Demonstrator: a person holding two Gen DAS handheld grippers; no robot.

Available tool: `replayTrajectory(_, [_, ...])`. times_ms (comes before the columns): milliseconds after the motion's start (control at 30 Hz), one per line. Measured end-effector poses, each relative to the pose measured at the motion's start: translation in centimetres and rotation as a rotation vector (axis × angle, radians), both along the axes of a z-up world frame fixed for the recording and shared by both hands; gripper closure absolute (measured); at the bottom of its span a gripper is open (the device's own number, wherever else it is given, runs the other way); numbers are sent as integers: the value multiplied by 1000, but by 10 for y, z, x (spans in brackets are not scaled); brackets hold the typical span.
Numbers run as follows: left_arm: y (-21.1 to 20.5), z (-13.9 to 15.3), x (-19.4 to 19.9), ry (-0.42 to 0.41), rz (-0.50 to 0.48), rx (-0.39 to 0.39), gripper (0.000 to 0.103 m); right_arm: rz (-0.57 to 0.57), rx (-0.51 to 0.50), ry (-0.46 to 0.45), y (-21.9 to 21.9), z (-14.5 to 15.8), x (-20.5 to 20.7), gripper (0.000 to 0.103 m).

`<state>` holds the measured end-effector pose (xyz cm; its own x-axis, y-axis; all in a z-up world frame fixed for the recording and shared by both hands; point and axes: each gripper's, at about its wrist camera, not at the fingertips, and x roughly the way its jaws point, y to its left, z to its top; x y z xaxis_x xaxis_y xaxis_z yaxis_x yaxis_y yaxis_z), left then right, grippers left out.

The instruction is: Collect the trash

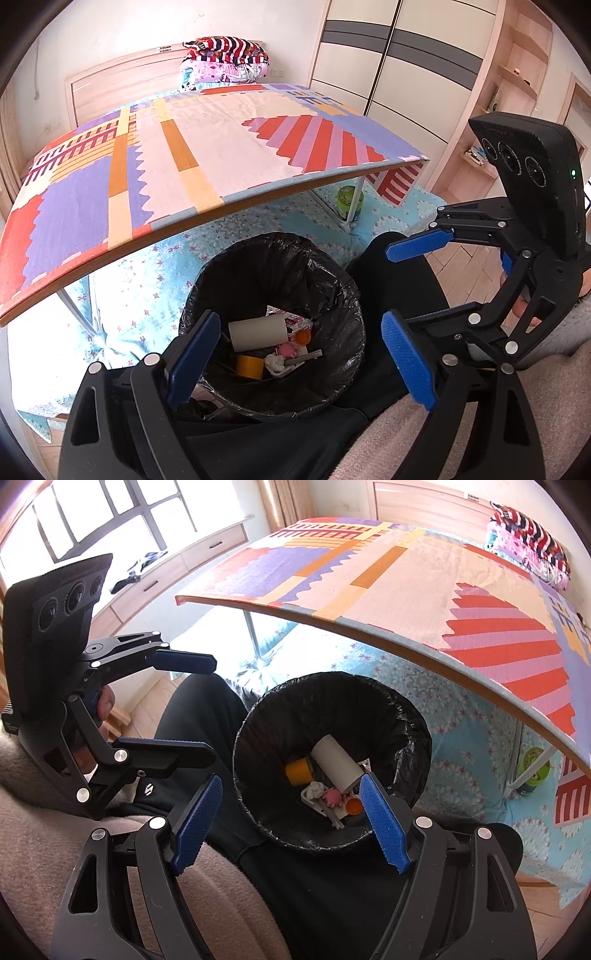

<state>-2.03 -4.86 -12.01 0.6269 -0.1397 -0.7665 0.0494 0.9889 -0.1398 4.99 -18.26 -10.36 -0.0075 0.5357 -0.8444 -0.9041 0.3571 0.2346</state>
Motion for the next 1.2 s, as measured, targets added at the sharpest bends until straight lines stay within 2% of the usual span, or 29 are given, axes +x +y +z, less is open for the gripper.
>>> replayTrajectory(1200, [-1, -1, 1, 3, 0, 4, 17, -8, -2, -8, -2, 1, 1, 26])
